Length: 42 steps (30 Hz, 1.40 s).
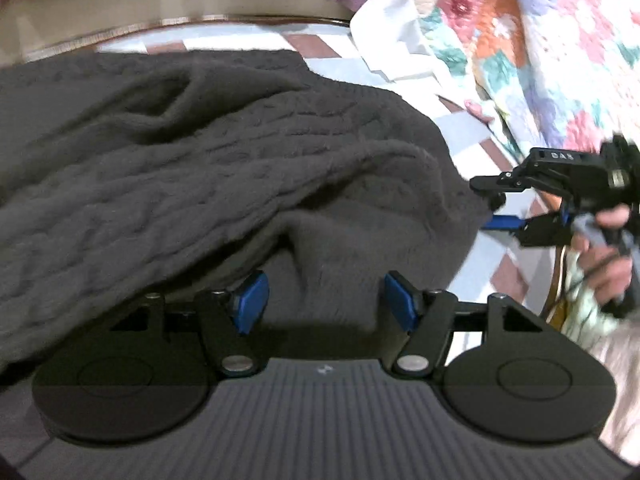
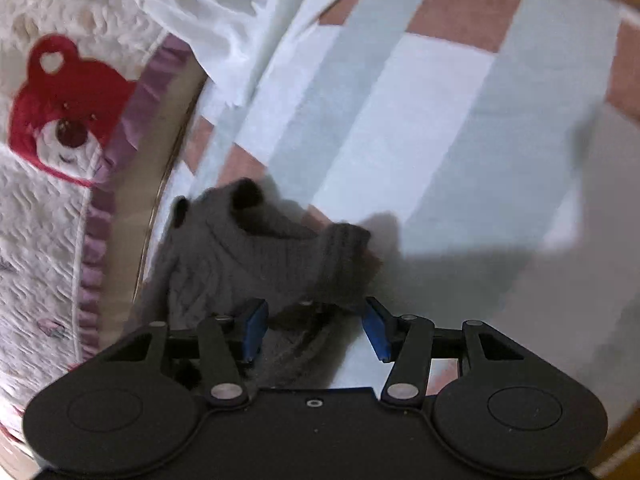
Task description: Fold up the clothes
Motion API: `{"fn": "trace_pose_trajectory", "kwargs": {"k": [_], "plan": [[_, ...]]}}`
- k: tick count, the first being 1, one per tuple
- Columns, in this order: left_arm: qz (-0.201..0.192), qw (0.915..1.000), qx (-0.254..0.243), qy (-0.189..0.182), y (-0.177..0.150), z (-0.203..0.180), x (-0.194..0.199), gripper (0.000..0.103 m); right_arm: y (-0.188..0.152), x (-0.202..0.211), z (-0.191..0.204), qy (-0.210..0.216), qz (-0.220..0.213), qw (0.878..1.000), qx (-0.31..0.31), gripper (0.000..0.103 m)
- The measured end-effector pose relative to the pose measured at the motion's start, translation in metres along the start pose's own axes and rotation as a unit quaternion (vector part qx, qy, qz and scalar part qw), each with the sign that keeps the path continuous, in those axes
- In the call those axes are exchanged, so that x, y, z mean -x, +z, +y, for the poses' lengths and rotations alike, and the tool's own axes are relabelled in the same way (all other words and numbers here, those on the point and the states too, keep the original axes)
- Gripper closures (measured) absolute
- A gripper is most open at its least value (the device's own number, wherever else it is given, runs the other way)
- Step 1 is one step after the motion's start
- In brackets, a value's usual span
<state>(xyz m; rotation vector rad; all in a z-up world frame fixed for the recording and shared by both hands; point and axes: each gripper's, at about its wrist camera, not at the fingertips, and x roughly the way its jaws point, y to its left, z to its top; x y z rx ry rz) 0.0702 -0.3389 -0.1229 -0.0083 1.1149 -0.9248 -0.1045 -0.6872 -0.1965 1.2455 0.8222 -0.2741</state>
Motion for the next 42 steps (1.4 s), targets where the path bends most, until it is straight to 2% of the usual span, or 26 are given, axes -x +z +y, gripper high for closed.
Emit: {"fn": "trace_pose_trajectory", "kwargs": {"k": [1,3,4,5,7,9,11,13,15,16,17,19,21,23,24,26,27,29,30,31,34,37,39,42], "plan": [[0.002,0.9998,0.015,-0.01,0.0,-0.001,-0.005,0.037,0.001,-0.002,0.003,0.005,-0.004,1.0,0.0,0.043],[-0.001,0.9995,0.022,-0.024,-0.004,-0.007,-0.011,0.04,0.001,-0.008,0.009,0.012,-0.021,1.0,0.016,0.043],[0.006,0.9992,0.02,-0.033,-0.006,-0.01,-0.014,0.052,0.002,-0.013,0.014,0.013,-0.027,0.999,0.035,0.049],[0.017,0.9994,0.015,-0.026,-0.007,-0.014,-0.016,0.084,0.001,-0.018,0.023,0.0,-0.035,0.997,0.071,0.083],[0.033,0.9994,0.006,-0.013,-0.009,-0.025,-0.016,0.093,-0.003,-0.022,0.04,-0.028,-0.059,0.987,0.147,0.088],[0.043,0.9989,0.0,-0.018,-0.009,-0.038,-0.012,0.096,-0.007,-0.008,0.055,0.005,-0.095,0.977,0.189,0.089],[0.056,0.9971,-0.004,-0.051,-0.009,-0.056,-0.006,0.096,-0.01,0.018,0.068,0.025,-0.147,0.962,0.227,0.091],[0.065,0.9944,-0.014,-0.082,-0.008,-0.076,-0.001,0.096,-0.012,0.036,0.075,0.014,-0.187,0.948,0.257,0.091],[0.073,0.992,-0.031,-0.099,-0.005,-0.099,0.0,0.096,-0.011,0.054,0.074,0.03,-0.197,0.945,0.26,0.092],[0.082,0.9905,-0.029,-0.107,-0.003,-0.107,-0.003,0.096,-0.011,0.061,0.071,0.024,-0.202,0.943,0.262,0.092],[0.092,0.989,-0.021,-0.114,-0.003,-0.112,-0.01,0.096,-0.01,0.067,0.067,0.013,-0.207,0.941,0.266,0.092],[0.112,0.9857,0.0,-0.126,-0.004,-0.121,-0.025,0.096,0.0,0.061,0.055,-0.042,-0.185,0.948,0.257,0.092],[0.132,0.9852,0.006,-0.109,-0.013,-0.124,-0.045,0.096,0.013,0.049,0.04,-0.092,-0.149,0.956,0.234,0.092],[0.15,0.9857,-0.006,-0.076,-0.025,-0.124,-0.065,0.095,0.023,0.033,0.026,-0.126,-0.1,0.966,0.2,0.09],[0.149,0.9861,0.001,-0.075,-0.03,-0.122,-0.068,0.094,0.024,0.03,0.025,-0.135,-0.097,0.967,0.195,0.089],[0.136,0.9871,0.019,-0.082,-0.034,-0.118,-0.065,0.089,0.023,0.032,0.03,-0.154,-0.112,0.962,0.195,0.078],[0.131,0.988,0.021,-0.08,-0.033,-0.117,-0.06,0.086,0.023,0.036,0.033,-0.168,-0.126,0.957,0.2,0.077],[0.118,0.9902,0.005,-0.075,-0.035,-0.12,-0.043,0.069,0.026,0.049,0.032,-0.196,-0.165,0.947,0.193,0.061],[0.11,0.9911,-0.006,-0.074,-0.036,-0.121,-0.032,0.063,0.028,0.054,0.032,-0.197,-0.178,0.946,0.187,0.061],[0.099,0.9922,-0.013,-0.075,-0.034,-0.119,-0.023,0.057,0.03,0.057,0.032,-0.193,-0.188,0.946,0.181,0.061],[0.064,0.9948,-0.008,-0.079,-0.032,-0.102,0.007,0.055,0.029,0.055,0.042,-0.138,-0.173,0.95,0.218,0.061],[0.024,0.9981,0.017,-0.054,-0.031,-0.072,0.038,0.051,0.02,0.042,0.064,-0.071,-0.144,0.952,0.262,0.061],[0.0,0.9997,0.024,-0.006,-0.028,-0.052,0.053,0.051,0.013,0.024,0.08,-0.02,-0.117,0.954,0.275,0.061],[-0.035,0.9954,0.024,0.086,-0.024,-0.014,0.075,0.051,0.004,-0.012,0.103,0.018,-0.071,0.954,0.29,0.061]]}}
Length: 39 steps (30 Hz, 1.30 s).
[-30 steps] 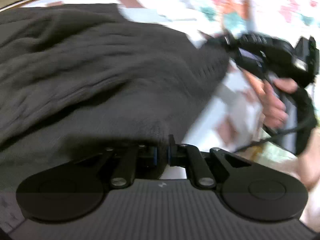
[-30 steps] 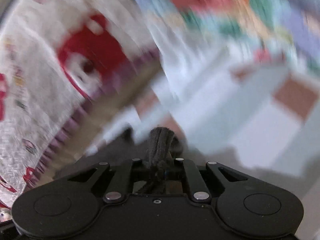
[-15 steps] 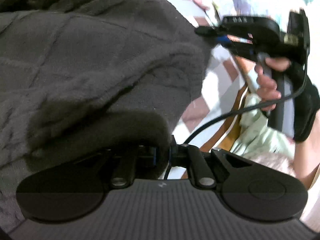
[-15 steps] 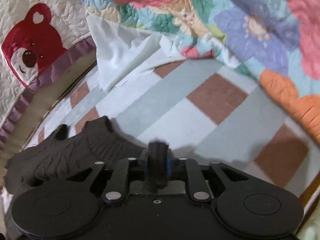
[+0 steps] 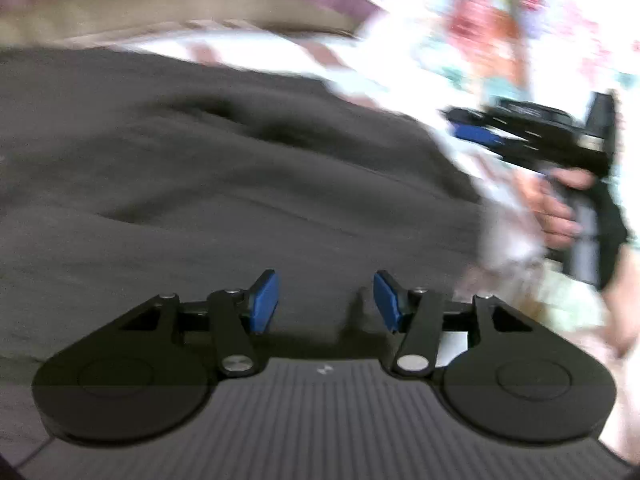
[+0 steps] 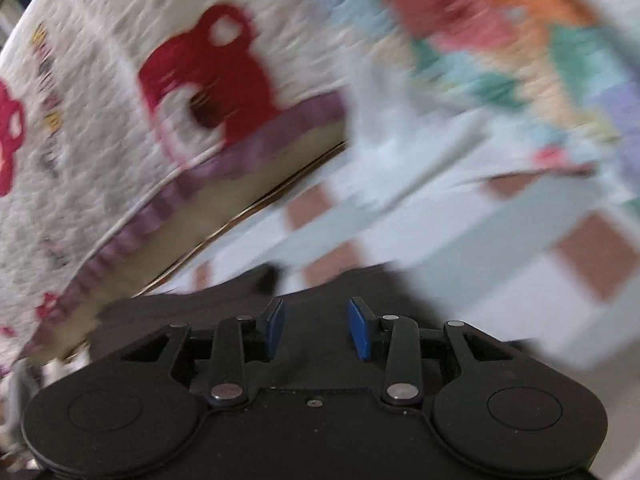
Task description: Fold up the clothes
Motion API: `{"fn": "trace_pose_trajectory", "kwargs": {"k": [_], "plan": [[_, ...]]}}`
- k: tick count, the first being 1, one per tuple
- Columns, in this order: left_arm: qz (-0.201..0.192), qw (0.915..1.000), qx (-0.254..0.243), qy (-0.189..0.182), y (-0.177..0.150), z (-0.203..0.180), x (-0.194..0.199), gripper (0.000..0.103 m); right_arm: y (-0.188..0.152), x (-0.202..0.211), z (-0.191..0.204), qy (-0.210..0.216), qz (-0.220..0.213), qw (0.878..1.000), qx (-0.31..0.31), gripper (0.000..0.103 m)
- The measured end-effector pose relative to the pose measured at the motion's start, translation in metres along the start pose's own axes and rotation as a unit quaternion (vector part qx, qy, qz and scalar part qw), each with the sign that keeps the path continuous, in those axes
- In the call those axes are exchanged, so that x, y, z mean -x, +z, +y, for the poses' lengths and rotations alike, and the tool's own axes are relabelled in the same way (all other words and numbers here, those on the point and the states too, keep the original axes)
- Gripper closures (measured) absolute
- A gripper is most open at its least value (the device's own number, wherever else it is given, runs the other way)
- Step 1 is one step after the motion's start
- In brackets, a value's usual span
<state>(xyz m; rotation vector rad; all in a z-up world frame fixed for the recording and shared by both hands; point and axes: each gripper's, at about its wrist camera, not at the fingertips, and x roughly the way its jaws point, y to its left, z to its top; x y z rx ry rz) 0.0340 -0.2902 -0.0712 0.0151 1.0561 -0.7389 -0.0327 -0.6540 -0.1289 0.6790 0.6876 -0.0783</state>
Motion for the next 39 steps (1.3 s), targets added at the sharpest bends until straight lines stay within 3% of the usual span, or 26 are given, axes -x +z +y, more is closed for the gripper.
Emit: {"fn": "trace_pose_trajectory", "kwargs": {"k": [2,4,6,9,11,14,16,19,22,27,31,33,34,37,39], "plan": [[-0.021,0.9987,0.01,0.046,0.008,0.035,0.013,0.051,0.007,-0.029,0.015,0.014,0.027,0.999,0.016,0.061],[-0.038,0.9961,0.026,0.075,0.017,0.063,0.017,0.051,0.019,-0.055,0.026,0.05,0.078,0.996,0.01,0.061],[-0.046,0.9925,0.043,0.105,0.028,0.102,0.03,0.051,0.032,-0.07,0.04,0.088,0.095,0.992,0.013,0.057],[-0.051,0.9876,0.034,0.144,0.039,0.14,0.033,0.051,0.046,-0.097,0.066,0.06,0.116,0.988,0.088,0.05],[-0.049,0.9838,0.016,0.172,0.041,0.169,0.039,0.048,0.049,-0.115,0.075,0.011,0.136,0.981,0.141,0.048],[-0.04,0.977,0.041,0.205,0.036,0.219,0.049,0.047,0.047,-0.13,0.061,-0.032,0.139,0.979,0.144,0.048],[-0.041,0.9721,0.068,0.221,0.026,0.246,0.055,0.042,0.041,-0.134,0.05,-0.031,0.147,0.98,0.131,0.048],[-0.028,0.9676,0.099,0.231,0.011,0.276,0.06,0.039,0.033,-0.131,0.049,0.012,0.15,0.98,0.134,0.047],[-0.025,0.9618,0.099,0.254,0.001,0.288,0.068,0.038,0.028,-0.135,0.051,0.054,0.165,0.975,0.137,0.046],[-0.025,0.9526,0.101,0.286,-0.003,0.301,0.079,0.03,0.02,-0.139,0.071,0.033,0.142,0.966,0.214,0.046],[-0.005,0.9412,0.171,0.291,0.0,0.331,0.08,0.026,0.016,-0.148,0.084,0.006,0.12,0.958,0.262,0.046],[0.004,0.9419,0.187,0.279,0.002,0.341,0.08,0.022,0.015,-0.15,0.088,0.001,0.115,0.954,0.278,0.058],[0.007,0.9417,0.189,0.278,0.003,0.342,0.08,0.022,0.015,-0.149,0.089,0.005,0.116,0.952,0.282,0.088],[-0.003,0.9389,0.198,0.282,0.004,0.342,0.078,0.021,0.018,-0.143,0.091,0.007,0.098,0.954,0.284,0.091],[-0.022,0.9391,0.181,0.291,0.004,0.333,0.078,0.041,0.023,-0.135,0.093,0.002,0.064,0.957,0.282,0.092]]}}
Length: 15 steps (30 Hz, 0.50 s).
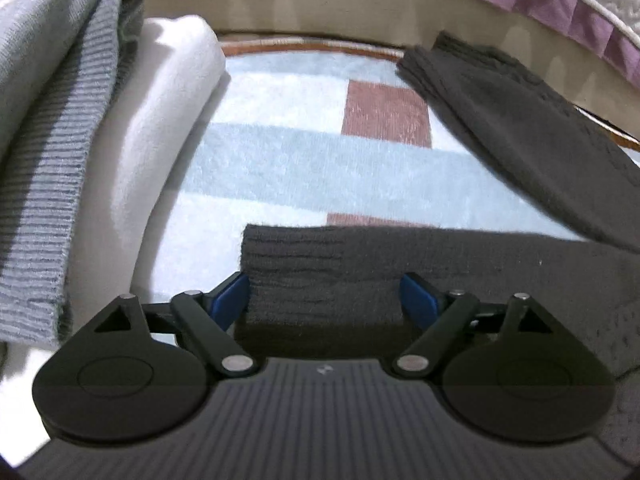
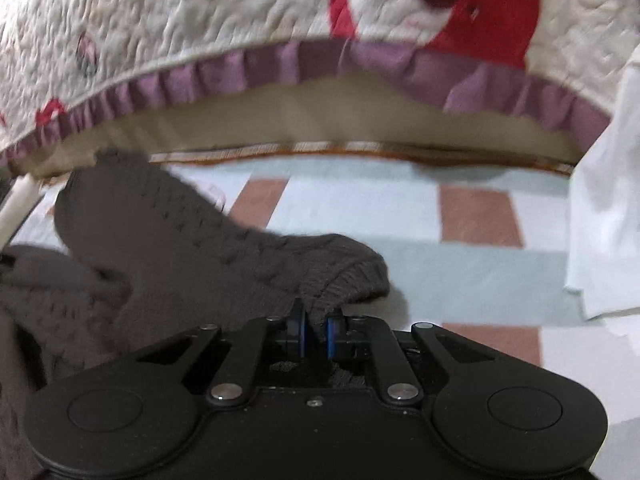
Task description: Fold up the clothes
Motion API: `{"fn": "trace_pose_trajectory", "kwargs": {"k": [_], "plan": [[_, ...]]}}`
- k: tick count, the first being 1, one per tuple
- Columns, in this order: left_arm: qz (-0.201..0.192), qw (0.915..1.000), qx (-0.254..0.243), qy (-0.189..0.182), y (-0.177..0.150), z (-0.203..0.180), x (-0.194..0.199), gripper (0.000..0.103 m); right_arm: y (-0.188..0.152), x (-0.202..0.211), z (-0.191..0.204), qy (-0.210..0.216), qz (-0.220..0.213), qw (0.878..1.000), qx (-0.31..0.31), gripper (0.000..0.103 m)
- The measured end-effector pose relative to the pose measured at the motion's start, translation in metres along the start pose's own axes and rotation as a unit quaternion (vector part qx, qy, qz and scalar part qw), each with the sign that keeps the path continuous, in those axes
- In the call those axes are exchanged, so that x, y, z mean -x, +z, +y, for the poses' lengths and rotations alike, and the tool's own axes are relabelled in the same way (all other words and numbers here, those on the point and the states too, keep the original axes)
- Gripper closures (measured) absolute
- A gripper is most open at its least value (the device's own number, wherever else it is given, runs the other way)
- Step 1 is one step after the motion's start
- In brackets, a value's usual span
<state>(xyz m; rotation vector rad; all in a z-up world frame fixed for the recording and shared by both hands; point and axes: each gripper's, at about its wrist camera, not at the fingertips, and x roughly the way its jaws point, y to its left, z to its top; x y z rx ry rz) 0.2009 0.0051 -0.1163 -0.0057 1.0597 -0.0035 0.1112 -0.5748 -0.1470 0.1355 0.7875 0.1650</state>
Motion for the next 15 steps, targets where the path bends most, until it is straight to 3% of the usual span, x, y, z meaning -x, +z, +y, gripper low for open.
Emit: {"fn": "trace_pose_trajectory", "kwargs": {"k": [1,2,6,8,12,15], "plan": [[-0.011,0.9999,-0.011,0.0,0.001,-0.006,0.003,0.08,0.002,0.005,0.0,-0.014,-0.02,1.0,0.004,0.093],[-0.02,0.9995,-0.025,-0.001,0.003,-0.012,0.007,0.097,0.003,0.01,0.0,-0.032,-0.04,0.999,0.011,0.094],[-0.088,0.9959,0.015,-0.012,0.031,-0.022,0.025,0.097,0.008,0.024,-0.015,-0.124,-0.111,0.986,-0.002,0.095],[-0.115,0.993,0.025,-0.012,0.046,-0.025,0.032,0.098,0.005,0.024,-0.029,-0.167,-0.116,0.979,-0.013,0.095],[-0.112,0.9935,0.0,0.022,0.051,-0.039,0.014,0.098,-0.006,0.009,-0.047,-0.177,-0.092,0.979,-0.047,0.095],[-0.102,0.9931,0.014,0.055,0.047,-0.038,-0.003,0.097,-0.006,0.002,-0.046,-0.184,-0.078,0.979,-0.045,0.094]]}}
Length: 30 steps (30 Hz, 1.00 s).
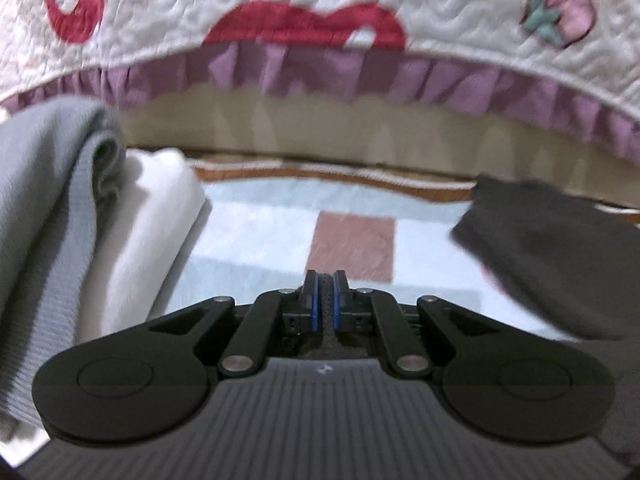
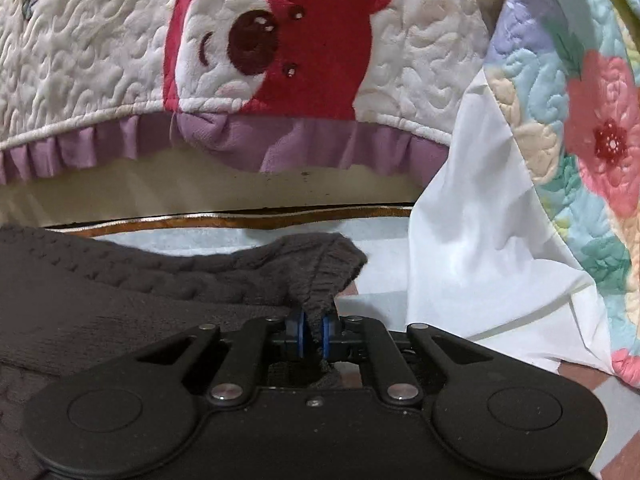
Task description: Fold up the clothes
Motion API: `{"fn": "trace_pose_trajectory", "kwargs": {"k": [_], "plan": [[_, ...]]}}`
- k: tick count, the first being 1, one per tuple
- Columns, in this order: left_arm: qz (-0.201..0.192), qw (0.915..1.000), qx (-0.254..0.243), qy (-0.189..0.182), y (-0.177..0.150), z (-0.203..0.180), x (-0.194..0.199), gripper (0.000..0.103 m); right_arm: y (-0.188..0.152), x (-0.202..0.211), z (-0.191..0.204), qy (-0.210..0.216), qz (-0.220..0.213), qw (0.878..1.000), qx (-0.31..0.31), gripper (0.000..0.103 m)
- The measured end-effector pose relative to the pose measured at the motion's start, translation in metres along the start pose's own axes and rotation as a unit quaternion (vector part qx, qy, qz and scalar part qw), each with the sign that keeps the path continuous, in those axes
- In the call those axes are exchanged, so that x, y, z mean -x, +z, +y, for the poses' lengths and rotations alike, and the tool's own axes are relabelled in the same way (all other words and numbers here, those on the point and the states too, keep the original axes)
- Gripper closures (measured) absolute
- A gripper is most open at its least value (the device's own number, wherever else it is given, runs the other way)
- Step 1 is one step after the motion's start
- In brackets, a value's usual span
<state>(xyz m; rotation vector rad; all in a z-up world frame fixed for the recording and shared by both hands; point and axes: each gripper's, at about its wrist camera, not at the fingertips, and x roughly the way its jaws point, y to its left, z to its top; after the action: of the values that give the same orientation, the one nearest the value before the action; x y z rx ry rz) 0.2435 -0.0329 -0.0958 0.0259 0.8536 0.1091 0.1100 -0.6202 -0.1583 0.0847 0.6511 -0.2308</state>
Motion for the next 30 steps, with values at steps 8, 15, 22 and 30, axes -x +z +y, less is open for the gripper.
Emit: {"fn": "trace_pose_trajectory", "kwargs": {"k": [8,15,22,30], "plan": [[-0.04,0.983,0.112,-0.14,-0.027,0.0,0.054,0.04,0.012,0.01,-0.047,0.048,0.12,0.984,-0.119,0.05],[-0.003,0.976,0.034,-0.215,-0.067,-0.059,0.093,0.04,0.006,0.087,-0.044,0.198,0.096,0.957,-0.19,0.049],[0.036,0.973,-0.087,-0.211,-0.118,-0.114,0.128,0.04,-0.045,0.157,0.038,0.277,0.085,0.953,-0.091,0.063],[-0.011,0.9153,-0.339,-0.217,-0.174,-0.161,0.183,0.04,-0.076,0.193,0.117,0.268,0.078,0.953,0.116,0.086]]}}
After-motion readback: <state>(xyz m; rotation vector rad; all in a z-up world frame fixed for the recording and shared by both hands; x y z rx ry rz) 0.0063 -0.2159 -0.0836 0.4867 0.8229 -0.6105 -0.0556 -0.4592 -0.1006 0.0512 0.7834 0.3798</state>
